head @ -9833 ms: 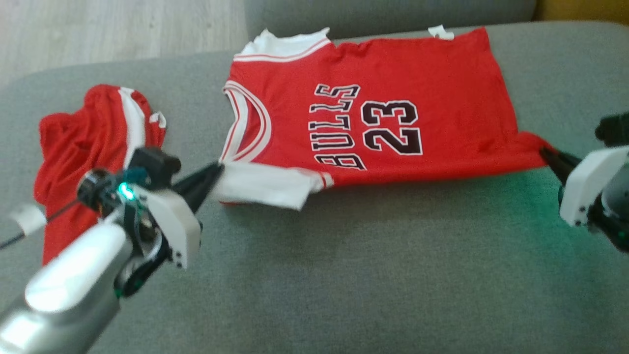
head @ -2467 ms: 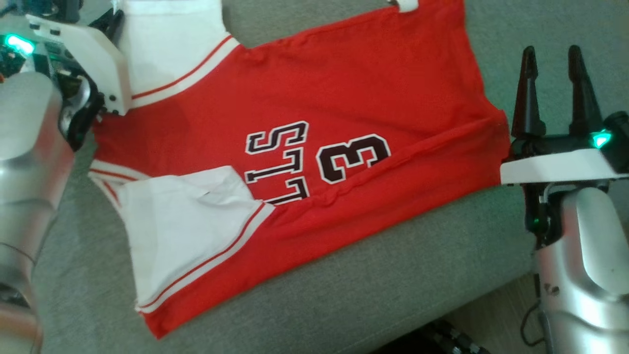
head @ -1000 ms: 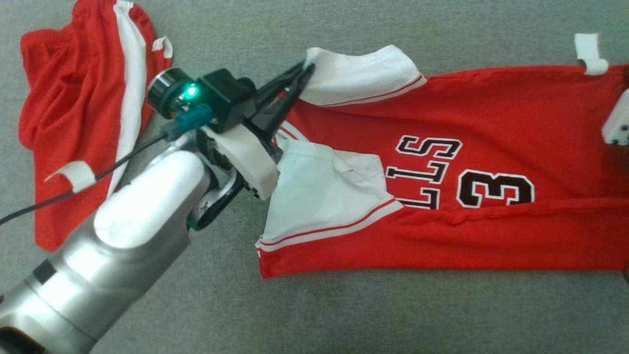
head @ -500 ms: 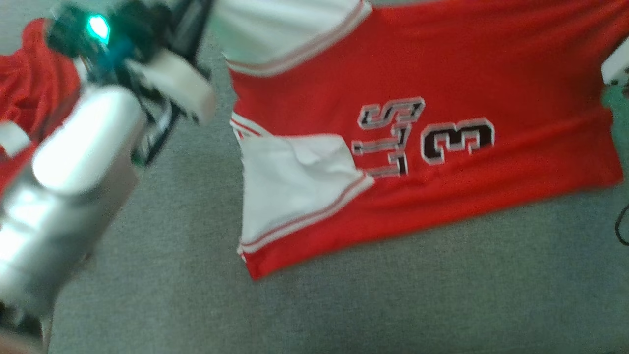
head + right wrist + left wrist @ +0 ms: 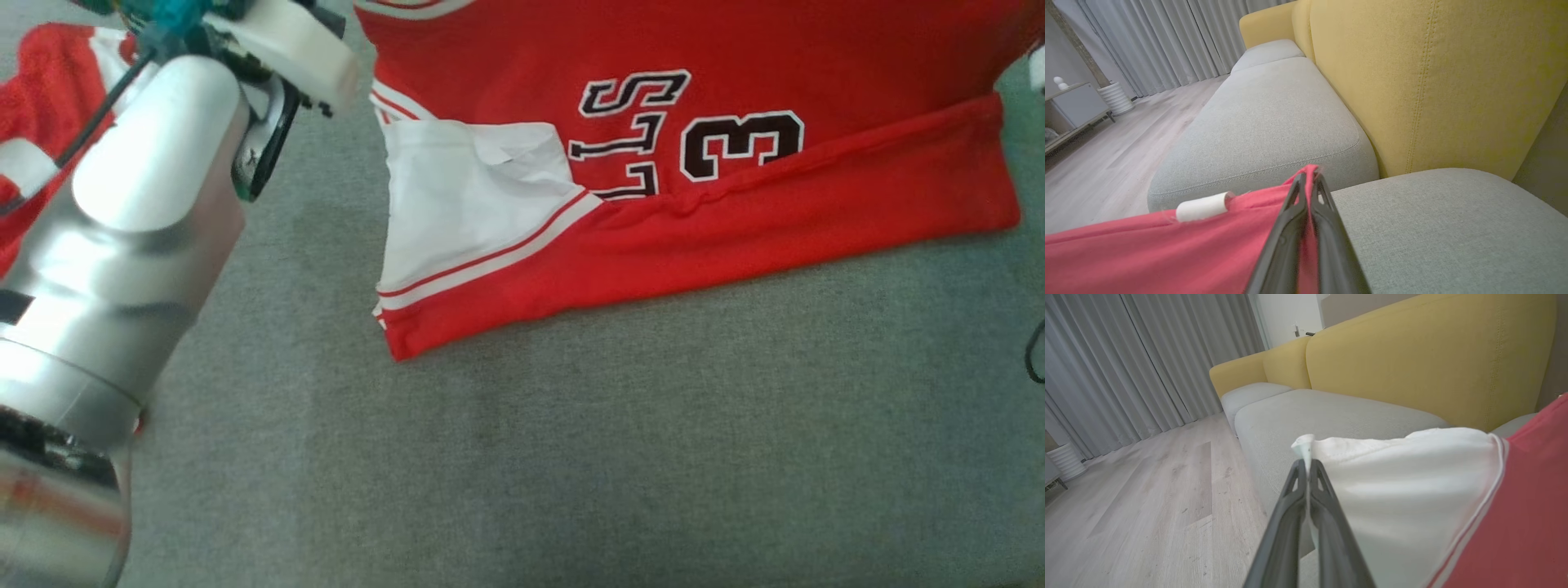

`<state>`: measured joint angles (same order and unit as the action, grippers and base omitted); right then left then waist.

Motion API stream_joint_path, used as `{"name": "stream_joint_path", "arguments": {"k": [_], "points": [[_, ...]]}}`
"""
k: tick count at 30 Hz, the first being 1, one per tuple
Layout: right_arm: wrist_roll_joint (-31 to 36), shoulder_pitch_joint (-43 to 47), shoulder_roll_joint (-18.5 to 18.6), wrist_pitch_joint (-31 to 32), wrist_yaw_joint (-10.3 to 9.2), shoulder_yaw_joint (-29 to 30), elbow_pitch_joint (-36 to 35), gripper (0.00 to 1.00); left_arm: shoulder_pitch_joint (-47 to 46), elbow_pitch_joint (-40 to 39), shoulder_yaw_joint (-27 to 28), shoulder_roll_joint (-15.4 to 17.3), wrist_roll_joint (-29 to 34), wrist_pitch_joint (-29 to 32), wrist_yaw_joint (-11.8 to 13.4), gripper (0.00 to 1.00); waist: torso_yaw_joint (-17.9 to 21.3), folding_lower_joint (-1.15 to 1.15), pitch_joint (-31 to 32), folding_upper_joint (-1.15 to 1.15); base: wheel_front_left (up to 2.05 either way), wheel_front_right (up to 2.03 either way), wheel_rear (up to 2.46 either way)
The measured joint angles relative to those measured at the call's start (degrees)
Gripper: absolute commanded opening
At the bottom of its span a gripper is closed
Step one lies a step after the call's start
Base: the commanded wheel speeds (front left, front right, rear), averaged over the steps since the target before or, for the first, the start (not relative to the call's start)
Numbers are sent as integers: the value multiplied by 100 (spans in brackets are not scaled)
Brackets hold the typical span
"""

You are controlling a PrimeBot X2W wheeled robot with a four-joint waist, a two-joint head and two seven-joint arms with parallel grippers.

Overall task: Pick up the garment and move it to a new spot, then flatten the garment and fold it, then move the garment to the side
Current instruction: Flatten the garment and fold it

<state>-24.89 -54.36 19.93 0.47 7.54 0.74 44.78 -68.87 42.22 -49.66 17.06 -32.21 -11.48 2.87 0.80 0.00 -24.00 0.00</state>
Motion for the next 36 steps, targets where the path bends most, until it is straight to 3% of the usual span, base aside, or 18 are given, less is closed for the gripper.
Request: {"name": "stream_joint_path", "arguments": {"k": [7,14,18,23,27,36], "points": [[-719,578,245,314,0,-403,-36,0,296,82,-64,-65,-1,-196,-168,0,-149,0,239,0,0,0,0],[-1410,1327,791,755,0,-855,-291,0,1039,-270,-420,-2,19,-205,-345,0,-296,-1,622,0,0,0,0],[-1724,1732,1094,994,0,-1138,-513,0,1434,-697,-575,207,-18,79,-347,0,-364,-1,830,0,0,0,0],[-2118,2236,1391,1444,0,-1481,-740,0,2133,-1311,-947,581,-240,964,-552,0,-429,-2,1026,0,0,0,0],[-2149,2453,1605,1612,0,-1699,-766,0,2629,-1808,-1166,823,-267,1367,-524,0,-460,-1,1024,0,0,0,0],[-1719,2459,1994,1779,0,-2358,-879,0,2765,-2412,-1338,933,-318,1613,-363,0,-472,0,851,0,0,0,0]]}}
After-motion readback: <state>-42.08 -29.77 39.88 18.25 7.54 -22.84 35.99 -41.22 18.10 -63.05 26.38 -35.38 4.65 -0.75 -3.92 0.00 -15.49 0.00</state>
